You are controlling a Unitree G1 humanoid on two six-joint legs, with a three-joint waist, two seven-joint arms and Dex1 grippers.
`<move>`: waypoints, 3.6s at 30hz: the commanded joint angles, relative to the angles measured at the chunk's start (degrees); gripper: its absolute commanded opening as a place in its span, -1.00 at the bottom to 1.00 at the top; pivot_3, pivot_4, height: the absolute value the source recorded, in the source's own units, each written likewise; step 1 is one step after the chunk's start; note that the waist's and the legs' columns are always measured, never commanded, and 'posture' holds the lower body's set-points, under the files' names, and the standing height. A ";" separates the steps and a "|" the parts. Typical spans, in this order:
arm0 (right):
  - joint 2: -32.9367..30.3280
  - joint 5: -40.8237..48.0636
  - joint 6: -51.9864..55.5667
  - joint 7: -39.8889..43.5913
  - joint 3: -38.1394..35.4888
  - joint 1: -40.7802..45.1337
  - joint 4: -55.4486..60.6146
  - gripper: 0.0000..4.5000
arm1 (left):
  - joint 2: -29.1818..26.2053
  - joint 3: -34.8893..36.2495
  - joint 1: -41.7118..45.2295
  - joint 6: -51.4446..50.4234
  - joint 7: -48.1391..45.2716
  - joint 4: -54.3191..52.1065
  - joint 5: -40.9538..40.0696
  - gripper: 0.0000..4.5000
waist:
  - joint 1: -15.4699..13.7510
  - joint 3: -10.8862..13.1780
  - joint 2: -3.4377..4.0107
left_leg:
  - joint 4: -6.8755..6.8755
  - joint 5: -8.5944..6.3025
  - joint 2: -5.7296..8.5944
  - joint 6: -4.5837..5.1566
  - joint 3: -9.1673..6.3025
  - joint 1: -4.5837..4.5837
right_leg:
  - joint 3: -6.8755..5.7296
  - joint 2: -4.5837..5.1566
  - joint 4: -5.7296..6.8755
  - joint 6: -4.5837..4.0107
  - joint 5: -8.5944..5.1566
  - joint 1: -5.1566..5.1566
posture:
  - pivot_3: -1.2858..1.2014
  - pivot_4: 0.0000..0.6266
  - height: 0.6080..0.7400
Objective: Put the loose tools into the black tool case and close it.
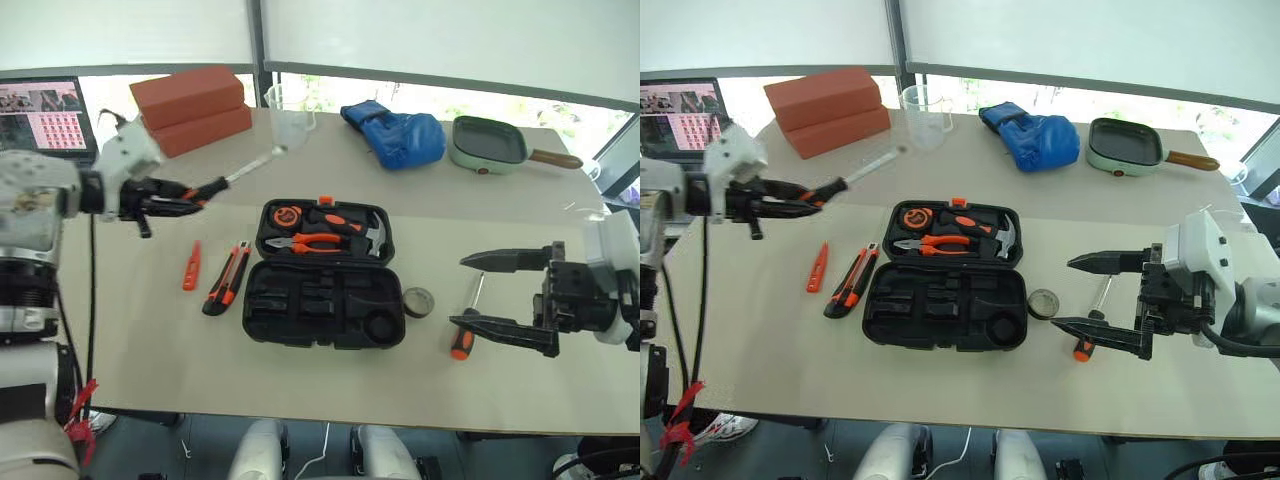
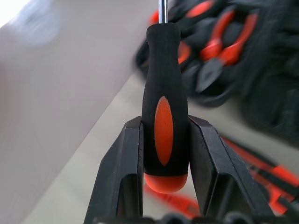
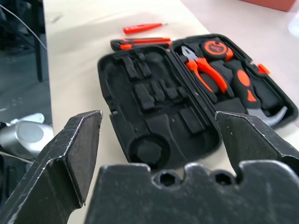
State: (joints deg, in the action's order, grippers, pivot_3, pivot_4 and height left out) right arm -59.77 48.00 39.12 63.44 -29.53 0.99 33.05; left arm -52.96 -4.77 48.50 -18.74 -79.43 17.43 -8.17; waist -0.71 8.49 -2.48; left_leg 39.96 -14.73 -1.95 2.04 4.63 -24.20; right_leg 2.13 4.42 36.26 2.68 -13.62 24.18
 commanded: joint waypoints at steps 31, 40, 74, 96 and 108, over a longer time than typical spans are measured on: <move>-0.16 8.72 5.23 -10.54 -3.60 -0.31 4.53 1.00 | 16.12 -17.75 0.17 13.36 6.00 2.19 15.43 -0.62 | -0.39 0.00 0.02 | 0.29 -0.03 0.04 0.09 -0.17 -0.02 | 0.13 -0.02 0.09 0.07 0.04 -0.06 | 0.03 -0.52 0.98; -0.32 8.78 4.67 -10.32 -3.74 -1.83 4.84 1.00 | 14.95 -13.37 -0.44 6.31 3.61 -8.20 10.20 0.16 | -0.45 0.00 0.03 | 0.43 -0.04 0.03 0.11 -0.19 -0.05 | 0.15 -0.02 0.31 0.09 0.03 0.00 | 0.03 -0.52 0.98; 1.81 8.43 3.90 -12.28 -6.00 -5.70 7.04 1.00 | 21.38 -20.90 3.72 15.53 2.66 3.17 17.29 -0.96 | -0.08 0.00 0.03 | 0.45 -0.04 0.06 0.11 -0.19 -0.02 | 0.20 -0.04 0.38 0.10 0.01 0.00 | 0.03 -0.52 0.98; 2.87 6.71 2.96 -11.76 -6.03 -6.98 7.06 1.00 | 22.50 -15.81 8.50 11.99 -1.06 4.02 12.46 -0.96 | -0.45 0.01 0.02 | 0.64 -0.05 0.05 0.17 -0.25 -0.10 | 0.19 -0.04 0.46 0.12 0.01 0.01 | 0.03 -0.52 0.98; 2.89 6.45 2.73 -11.91 -5.86 -6.72 6.87 1.00 | 24.95 -20.61 7.65 21.06 3.36 11.65 18.29 -0.96 | -0.20 0.01 0.03 | 0.64 -0.05 0.08 0.18 -0.28 -0.08 | 0.19 -0.03 0.45 0.13 0.00 -0.03 | 0.03 -0.52 0.98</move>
State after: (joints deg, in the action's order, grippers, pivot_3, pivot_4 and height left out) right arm -56.86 54.21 42.97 51.76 -33.12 -5.97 39.28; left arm -28.41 -24.82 55.82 -0.09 -76.93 28.47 9.18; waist -0.91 8.49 -2.46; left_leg 40.59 -14.79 -1.87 2.22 4.35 -24.28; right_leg 2.32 4.38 36.71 2.81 -13.62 24.17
